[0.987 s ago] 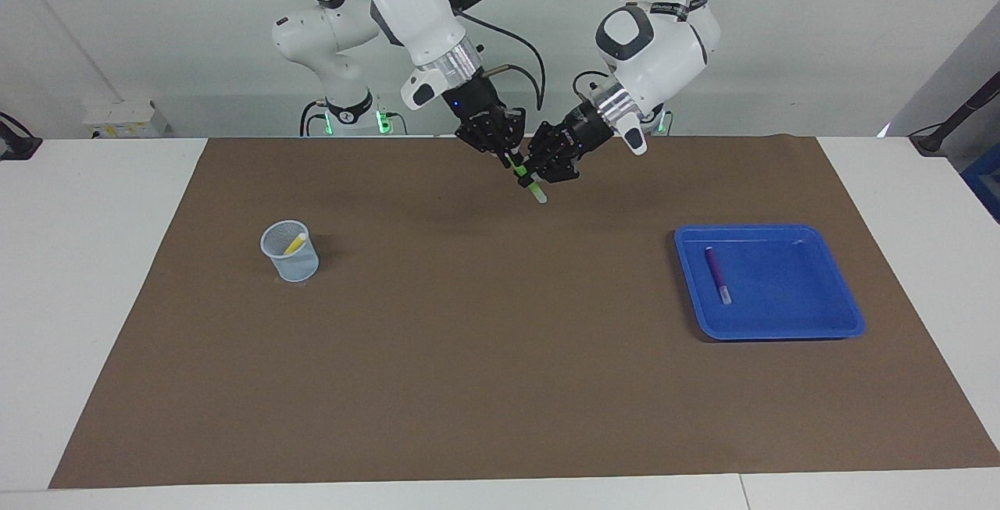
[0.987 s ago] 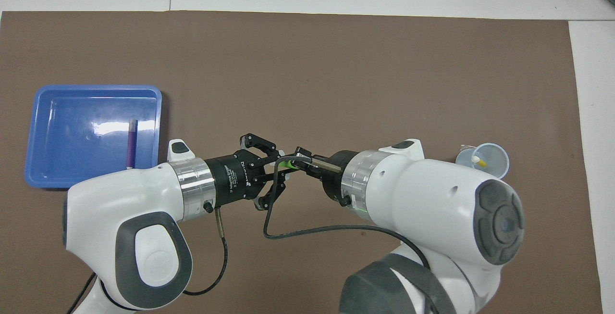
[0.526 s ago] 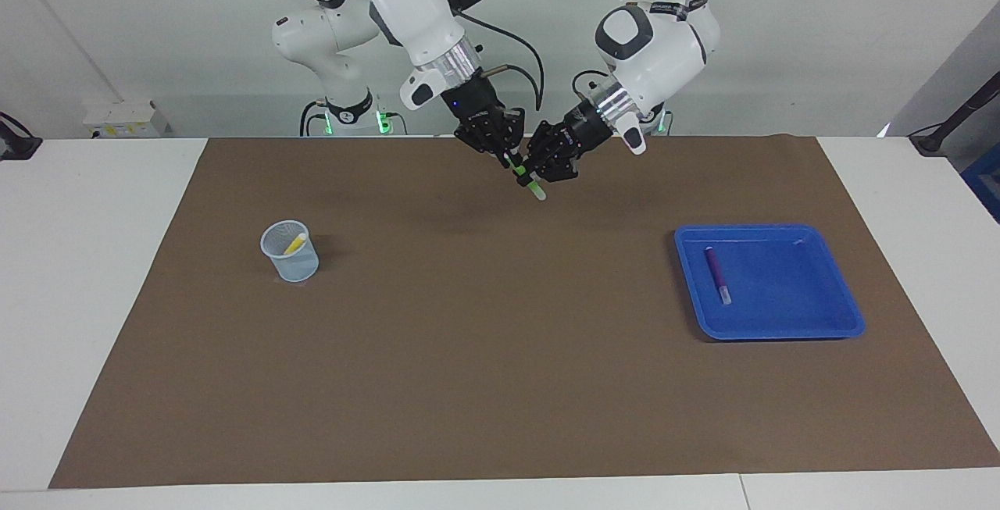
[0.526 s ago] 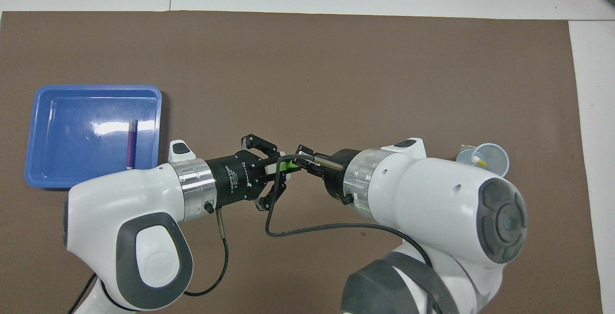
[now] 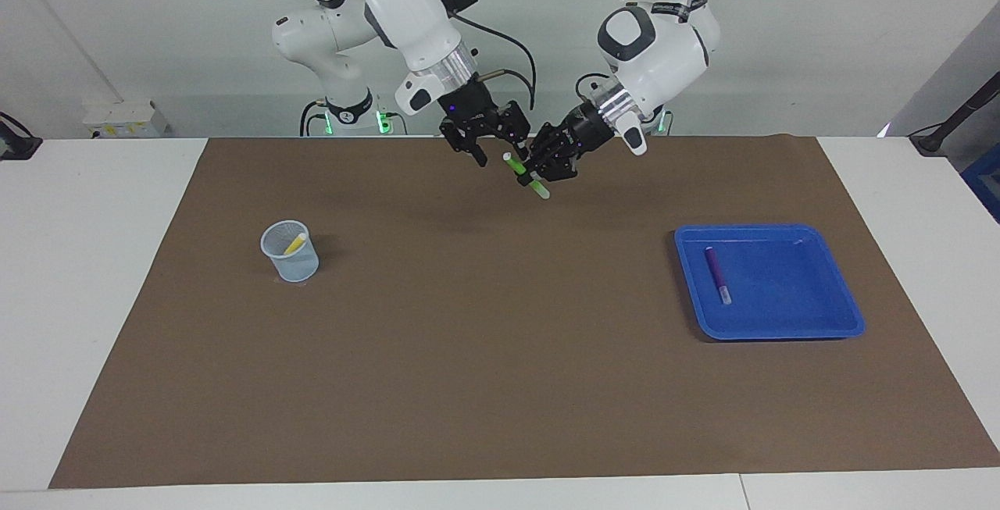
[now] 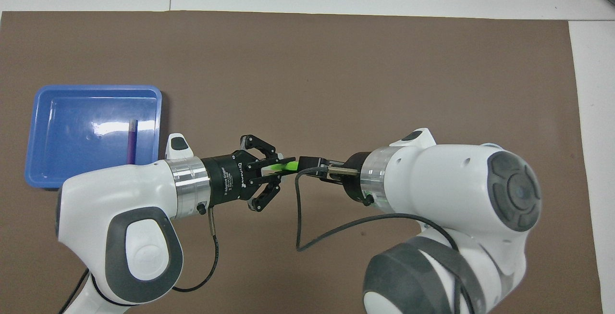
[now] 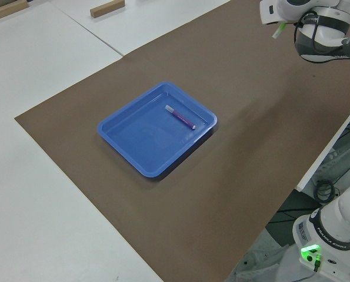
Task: Right arm passes pens to left for tray arrangement
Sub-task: 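Open the right gripper and pull back while the left gripper holds the pen, then lower the green pen into the blue tray with the left gripper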
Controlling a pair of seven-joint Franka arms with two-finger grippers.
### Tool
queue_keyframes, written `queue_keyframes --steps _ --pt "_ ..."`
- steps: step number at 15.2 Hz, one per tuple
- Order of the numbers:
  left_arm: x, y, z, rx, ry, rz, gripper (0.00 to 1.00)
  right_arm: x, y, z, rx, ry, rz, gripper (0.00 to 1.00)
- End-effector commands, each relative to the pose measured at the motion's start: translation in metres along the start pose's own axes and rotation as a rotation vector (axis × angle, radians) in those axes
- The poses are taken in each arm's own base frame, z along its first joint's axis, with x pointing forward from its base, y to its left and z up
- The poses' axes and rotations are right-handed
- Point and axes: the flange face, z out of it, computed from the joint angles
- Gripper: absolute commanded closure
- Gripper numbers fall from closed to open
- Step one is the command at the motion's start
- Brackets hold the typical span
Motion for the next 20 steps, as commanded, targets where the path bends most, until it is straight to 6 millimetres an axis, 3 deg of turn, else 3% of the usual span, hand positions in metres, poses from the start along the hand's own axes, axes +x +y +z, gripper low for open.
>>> queue_keyframes --steps 1,4,7,12,15,16,19,20 --pt "0.019 0.002 -0.028 0.055 0.0 0.135 1.0 0.01 0.048 -0.018 -0.051 -0.083 -0.194 0.0" --pt "0.04 0.007 -0.053 0.208 0.032 0.356 1.0 0.023 0.095 -0.027 -0.196 -0.148 -0.478 0.0" --pt "0.063 0.011 -0.082 0.325 0.04 0.5 1.0 0.025 0.132 -0.015 -0.283 -0.243 -0.775 0.0" --pt "0.08 0.012 -0.109 0.513 0.105 0.743 1.0 0.042 0.174 0.009 -0.406 -0.441 -1.433 0.0" --pt "0.096 0.013 -0.126 0.626 0.15 0.887 1.0 0.06 0.201 0.012 -0.412 -0.498 -1.625 0.02" --pt "0.1 0.014 -0.131 0.659 0.167 0.94 1.0 0.066 0.211 0.013 -0.422 -0.524 -1.684 0.07" --pt "0.117 0.016 -0.145 0.757 0.215 1.073 1.0 0.082 0.242 0.007 -0.44 -0.542 -1.83 0.38" --pt "0.125 0.017 -0.153 0.786 0.238 1.11 1.0 0.086 0.252 0.005 -0.447 -0.53 -1.84 0.43"
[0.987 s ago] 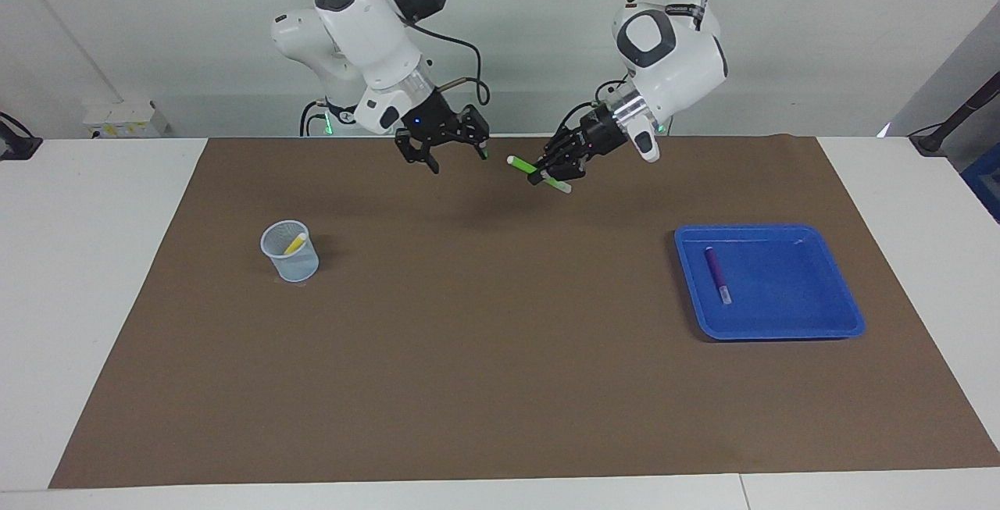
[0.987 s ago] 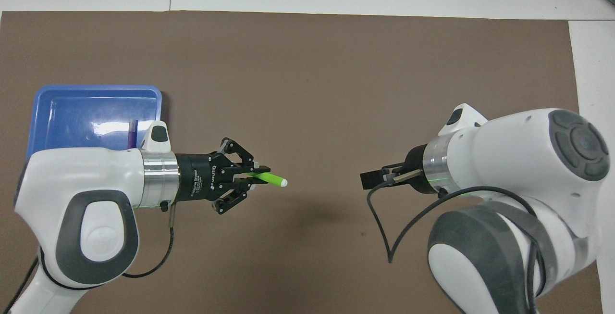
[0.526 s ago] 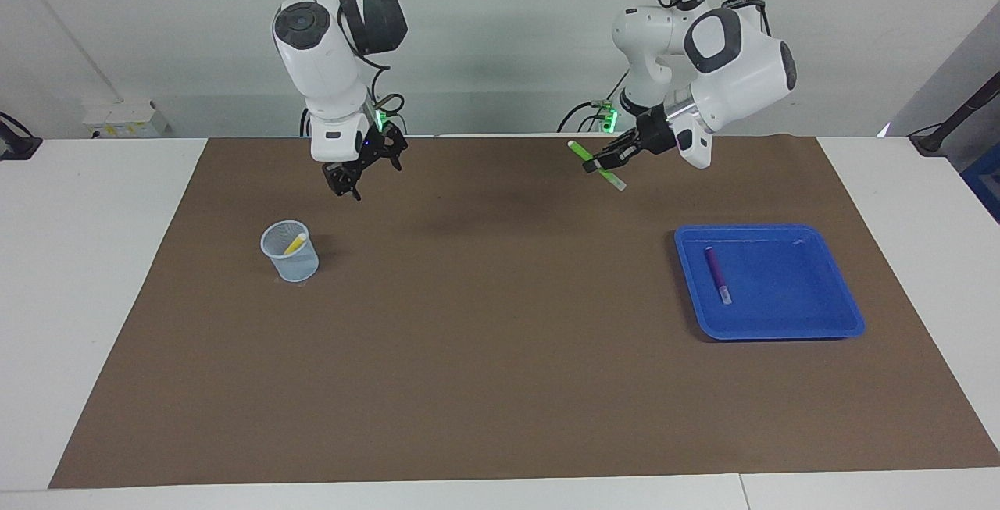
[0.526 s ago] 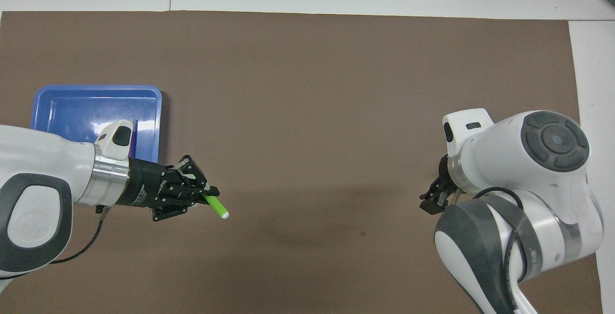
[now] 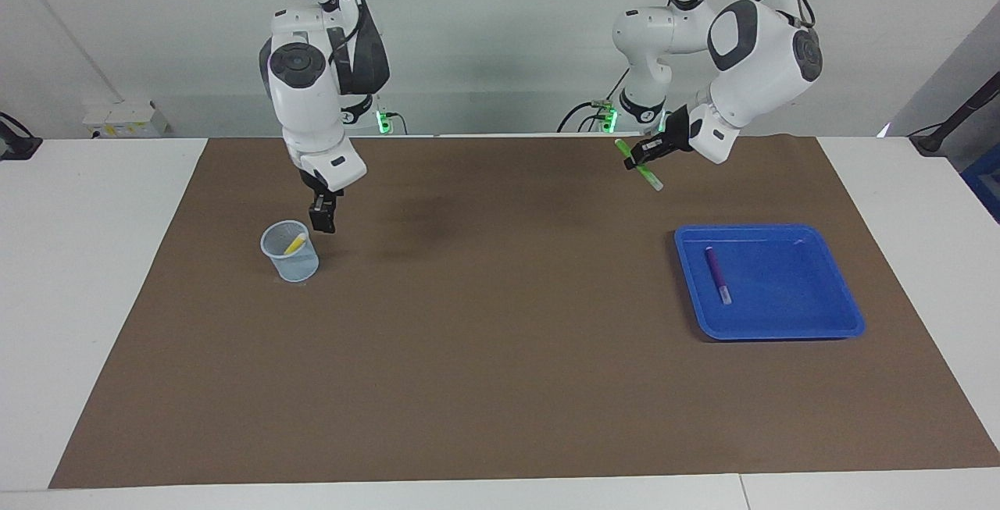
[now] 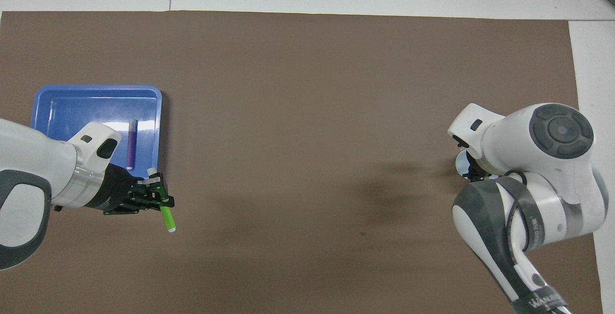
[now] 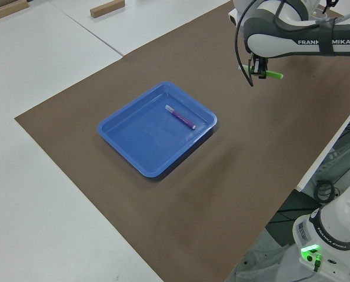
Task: Right arm passes pens to left for tray arrangement
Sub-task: 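Lower the green pen into the blue tray with the left gripper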
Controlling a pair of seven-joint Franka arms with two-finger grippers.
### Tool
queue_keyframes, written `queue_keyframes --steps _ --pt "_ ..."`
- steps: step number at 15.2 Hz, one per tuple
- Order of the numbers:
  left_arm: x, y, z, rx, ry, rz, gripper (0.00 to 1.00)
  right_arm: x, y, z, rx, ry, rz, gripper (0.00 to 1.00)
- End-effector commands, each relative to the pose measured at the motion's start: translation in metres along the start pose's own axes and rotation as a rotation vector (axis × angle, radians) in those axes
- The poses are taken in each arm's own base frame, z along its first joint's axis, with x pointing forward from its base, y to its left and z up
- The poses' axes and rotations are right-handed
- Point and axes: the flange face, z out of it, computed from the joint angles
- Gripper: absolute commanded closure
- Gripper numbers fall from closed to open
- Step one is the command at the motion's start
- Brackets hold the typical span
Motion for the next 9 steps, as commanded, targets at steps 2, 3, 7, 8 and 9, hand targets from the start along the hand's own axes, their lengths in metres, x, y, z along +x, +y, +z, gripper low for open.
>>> queue_keyframes --steps 2,3,7,8,9 --pt "0.01 -0.031 -0.014 0.12 0.031 0.156 1.0 -0.021 0.0 0.012 -0.022 -0.018 -0.072 0.45" --pt "0.014 -0.039 -0.017 0.152 0.041 0.194 1.0 -0.022 -0.002 0.015 -0.017 -0.016 -0.071 0.46" --pt "0.041 -0.072 -0.017 0.274 0.075 0.341 1.0 -0.021 -0.004 0.018 -0.014 -0.016 -0.066 0.51" --pt "0.049 -0.077 -0.014 0.301 0.085 0.36 1.0 -0.021 -0.005 0.02 -0.011 -0.016 -0.068 0.51" --pt "0.057 -0.086 -0.014 0.312 0.092 0.357 1.0 -0.022 -0.005 0.022 -0.014 -0.015 -0.067 0.51"
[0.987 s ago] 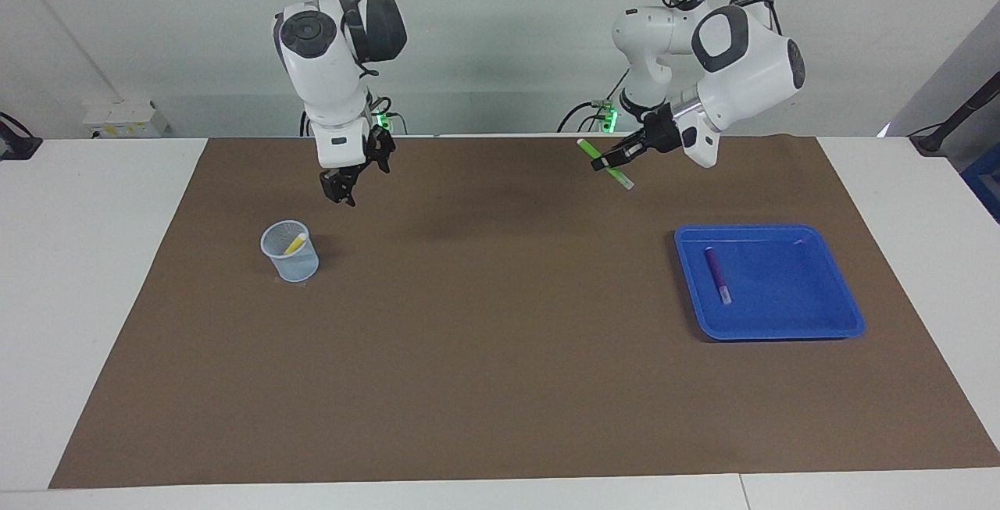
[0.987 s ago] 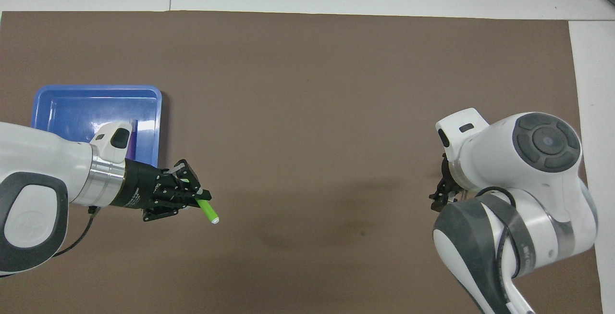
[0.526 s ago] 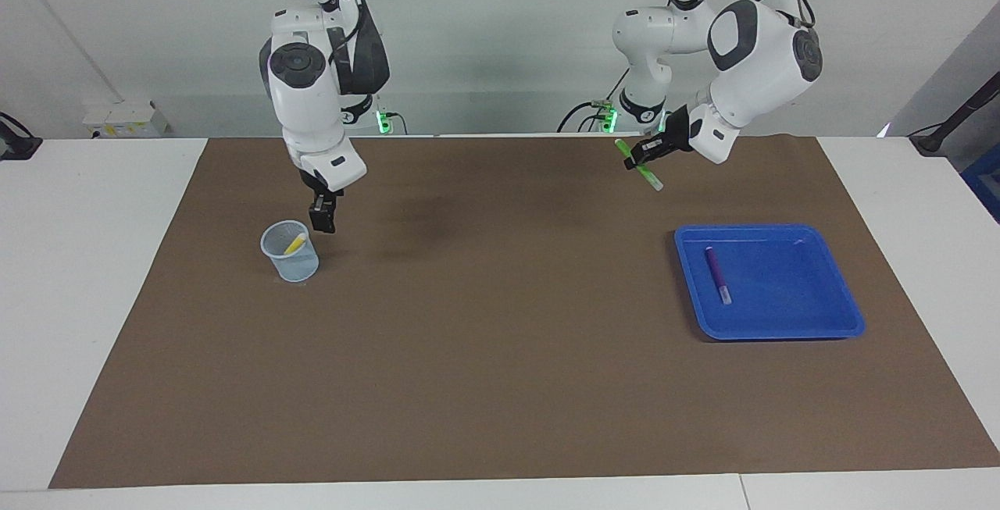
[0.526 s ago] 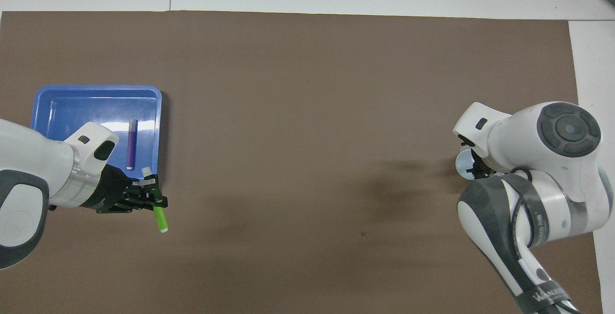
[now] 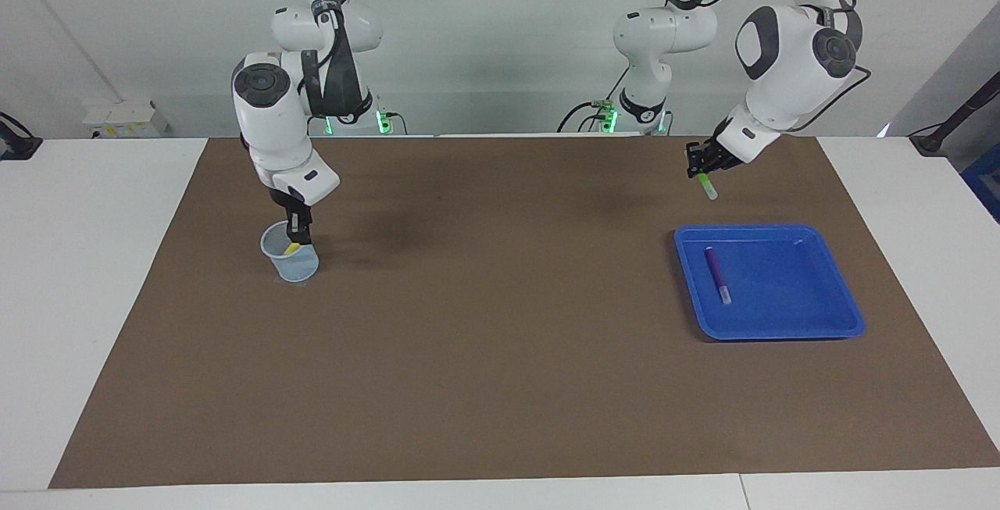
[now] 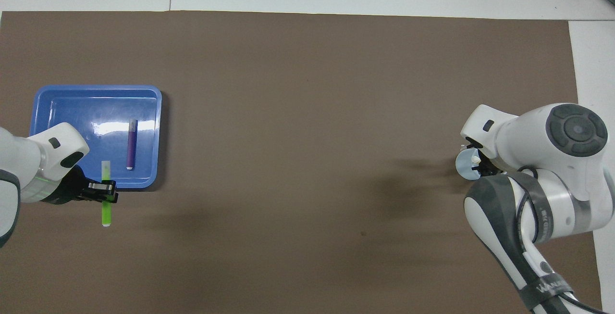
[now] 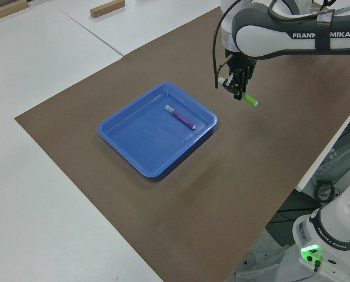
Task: Right arm passes pens to left for tray arrangement
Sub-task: 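Lower the green pen into the blue tray with the left gripper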
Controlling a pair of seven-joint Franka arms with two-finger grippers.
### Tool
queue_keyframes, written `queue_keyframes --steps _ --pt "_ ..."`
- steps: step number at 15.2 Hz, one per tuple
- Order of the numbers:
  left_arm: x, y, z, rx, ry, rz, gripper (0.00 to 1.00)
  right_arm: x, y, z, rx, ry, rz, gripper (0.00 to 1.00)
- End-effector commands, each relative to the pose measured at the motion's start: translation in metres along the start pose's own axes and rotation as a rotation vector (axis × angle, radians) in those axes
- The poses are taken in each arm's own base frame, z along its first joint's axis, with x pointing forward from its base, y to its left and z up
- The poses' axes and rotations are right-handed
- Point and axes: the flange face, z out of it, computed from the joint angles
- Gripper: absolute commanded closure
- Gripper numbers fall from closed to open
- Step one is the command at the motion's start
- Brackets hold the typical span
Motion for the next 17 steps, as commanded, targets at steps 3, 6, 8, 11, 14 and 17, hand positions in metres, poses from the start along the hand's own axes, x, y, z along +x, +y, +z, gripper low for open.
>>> queue_keyframes --steps 3,6,8,11,14,17 --pt "0.027 -0.033 0.022 0.071 0.023 0.038 1.0 -0.012 -0.007 0.01 -0.012 -0.017 -0.001 0.51" --pt "0.041 -0.055 0.037 0.088 0.05 0.018 1.0 -0.012 -0.01 0.016 -0.026 -0.016 -0.027 0.51" --pt "0.05 -0.062 0.046 0.106 0.067 0.023 1.0 -0.013 -0.012 0.018 -0.03 -0.015 -0.029 0.51" --pt "0.065 -0.076 0.059 0.1 0.081 0.008 1.0 -0.013 -0.012 0.018 -0.033 -0.015 -0.03 0.51" --pt "0.085 -0.087 0.079 0.097 0.107 0.003 1.0 -0.014 -0.012 0.019 -0.031 -0.015 -0.03 0.51" --pt "0.104 -0.097 0.092 0.101 0.118 0.003 1.0 -0.014 -0.012 0.019 -0.031 -0.015 -0.03 0.51"
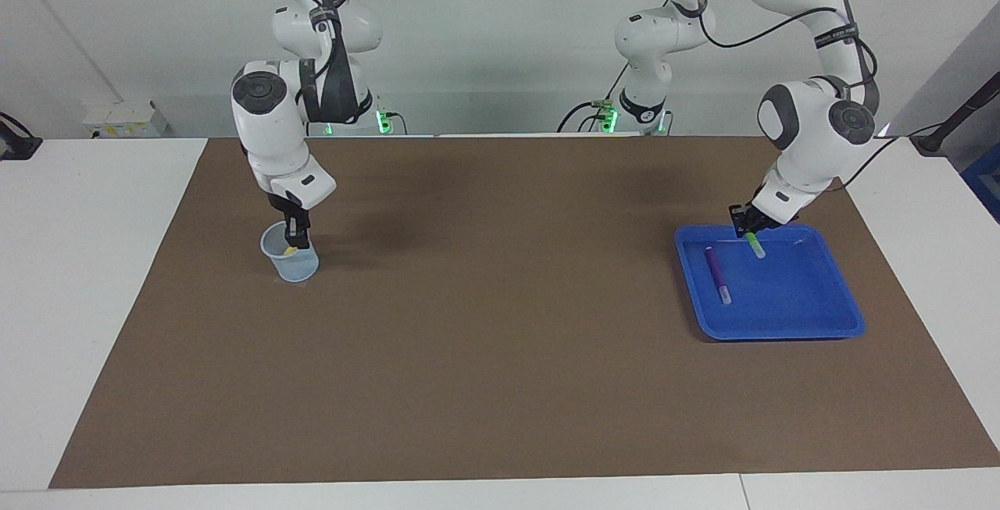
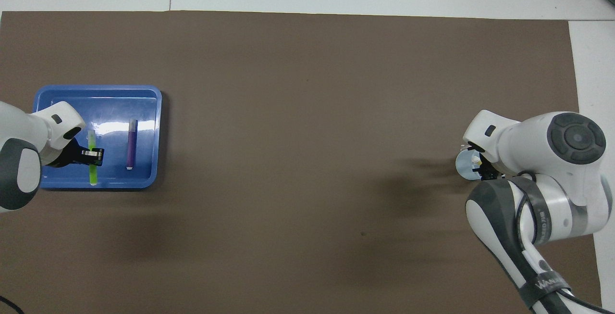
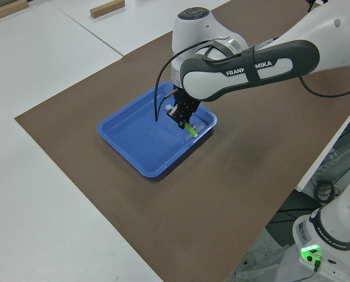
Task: Right arm passes pens to left for tray arrangement
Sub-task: 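Lower the green pen into the blue tray with the left gripper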
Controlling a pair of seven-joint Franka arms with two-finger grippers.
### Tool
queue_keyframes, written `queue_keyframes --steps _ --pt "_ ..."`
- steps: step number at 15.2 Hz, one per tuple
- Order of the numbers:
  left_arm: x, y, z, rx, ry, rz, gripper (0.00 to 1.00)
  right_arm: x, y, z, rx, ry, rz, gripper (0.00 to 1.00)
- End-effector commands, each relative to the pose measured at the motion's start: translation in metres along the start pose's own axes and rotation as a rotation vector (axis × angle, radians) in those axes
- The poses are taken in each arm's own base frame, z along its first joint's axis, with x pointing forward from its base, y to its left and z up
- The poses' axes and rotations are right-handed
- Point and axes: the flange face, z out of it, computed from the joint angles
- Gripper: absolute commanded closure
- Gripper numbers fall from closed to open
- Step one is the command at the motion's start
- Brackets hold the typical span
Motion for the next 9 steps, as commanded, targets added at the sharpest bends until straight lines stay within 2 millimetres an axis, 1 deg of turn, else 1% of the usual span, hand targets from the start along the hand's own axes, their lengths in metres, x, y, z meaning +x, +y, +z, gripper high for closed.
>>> queue_keyframes --steps 1,2,3,5,6,8,9 --pt "0.025 -0.01 0.016 0.008 0.014 0.013 1.0 -0.005 -0.007 0.002 -0.019 -0.019 -0.029 0.51" --pt "0.029 -0.011 0.024 0.005 0.019 0.012 1.0 -0.006 -0.008 0.004 -0.02 -0.019 -0.029 0.51" --pt "0.033 -0.012 0.029 0.005 0.033 0.011 1.0 -0.011 -0.01 0.006 -0.019 -0.019 -0.017 0.51" --pt "0.036 -0.013 0.039 0.003 0.045 0.009 1.0 -0.012 -0.01 0.006 -0.019 -0.019 -0.017 0.51" --pt "0.035 -0.019 0.042 0.002 0.051 -0.001 1.0 -0.012 -0.01 0.006 -0.017 -0.018 -0.016 0.51" --pt "0.035 -0.023 0.045 0.004 0.072 -0.007 1.0 -0.012 -0.01 0.006 -0.017 -0.018 -0.016 0.51" --pt "0.035 -0.023 0.044 0.005 0.077 -0.007 0.85 -0.012 -0.01 0.006 -0.017 -0.018 -0.016 0.51"
